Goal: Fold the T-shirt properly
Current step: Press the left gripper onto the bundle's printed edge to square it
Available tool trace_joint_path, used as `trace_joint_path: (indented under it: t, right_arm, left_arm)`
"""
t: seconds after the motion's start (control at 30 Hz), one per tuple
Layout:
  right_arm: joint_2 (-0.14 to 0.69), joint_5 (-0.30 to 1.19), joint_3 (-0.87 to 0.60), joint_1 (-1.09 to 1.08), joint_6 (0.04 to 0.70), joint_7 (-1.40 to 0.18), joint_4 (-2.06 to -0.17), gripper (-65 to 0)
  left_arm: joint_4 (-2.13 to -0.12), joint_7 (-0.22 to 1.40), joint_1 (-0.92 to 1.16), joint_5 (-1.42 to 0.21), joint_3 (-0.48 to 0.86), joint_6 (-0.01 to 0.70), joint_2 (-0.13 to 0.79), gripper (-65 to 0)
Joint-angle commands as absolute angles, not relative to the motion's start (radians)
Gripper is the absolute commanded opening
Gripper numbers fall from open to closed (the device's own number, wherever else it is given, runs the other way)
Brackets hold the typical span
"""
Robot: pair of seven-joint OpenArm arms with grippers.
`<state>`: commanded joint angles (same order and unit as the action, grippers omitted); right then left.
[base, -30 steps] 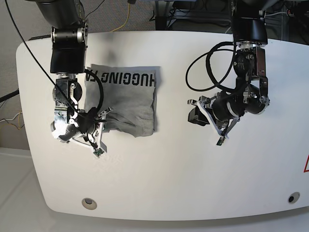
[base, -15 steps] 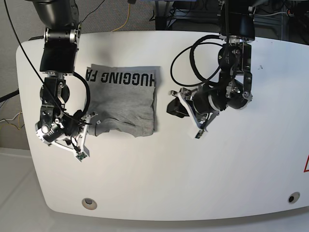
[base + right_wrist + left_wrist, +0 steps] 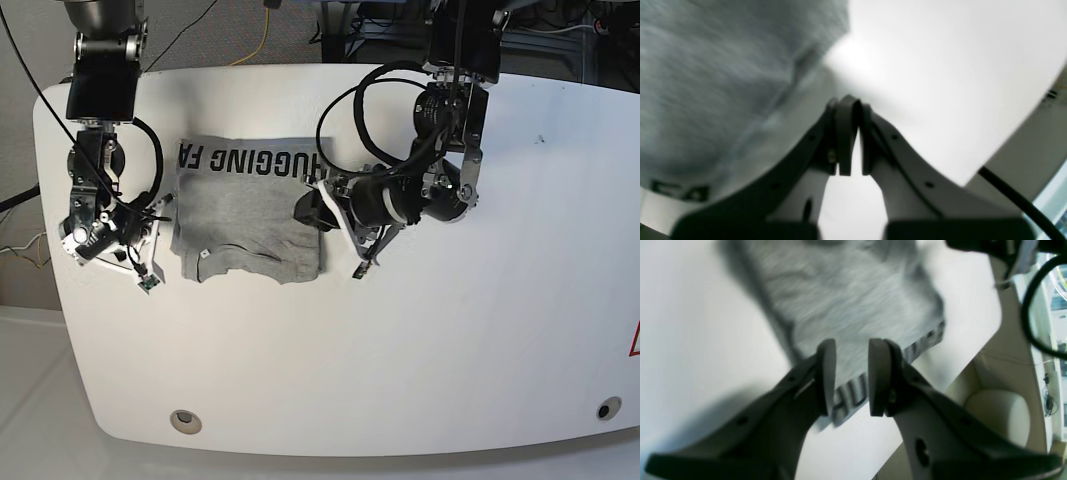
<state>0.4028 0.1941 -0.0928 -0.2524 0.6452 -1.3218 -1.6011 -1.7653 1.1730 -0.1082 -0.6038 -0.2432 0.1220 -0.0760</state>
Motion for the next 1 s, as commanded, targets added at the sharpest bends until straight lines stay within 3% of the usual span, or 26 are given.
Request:
trace_joint_path:
  t: [0.2,0.63,1.0]
  right_arm:
    - [0.418,0.193,-0.111,-0.194,0.644,-1.322,-1.636,-61.1]
    - [0.407,0.193,-0.147,-0.134,0.644,-1.320,-1.633,-61.2]
    - [0.343,0.193,-0.145,-0.101,0.641,-1.294,-1.632,-61.2]
  left_arm:
    - [-1.750,1.173,-0.105,-0.599,-0.269,0.122,-0.119,-49.0]
    - [-1.721,1.119,-0.084,-0.599,-0.297,0.122,-0.116,-49.0]
    - [-1.577,1.033,-0.041,-0.599,-0.298,0.124,-0.111,-49.0]
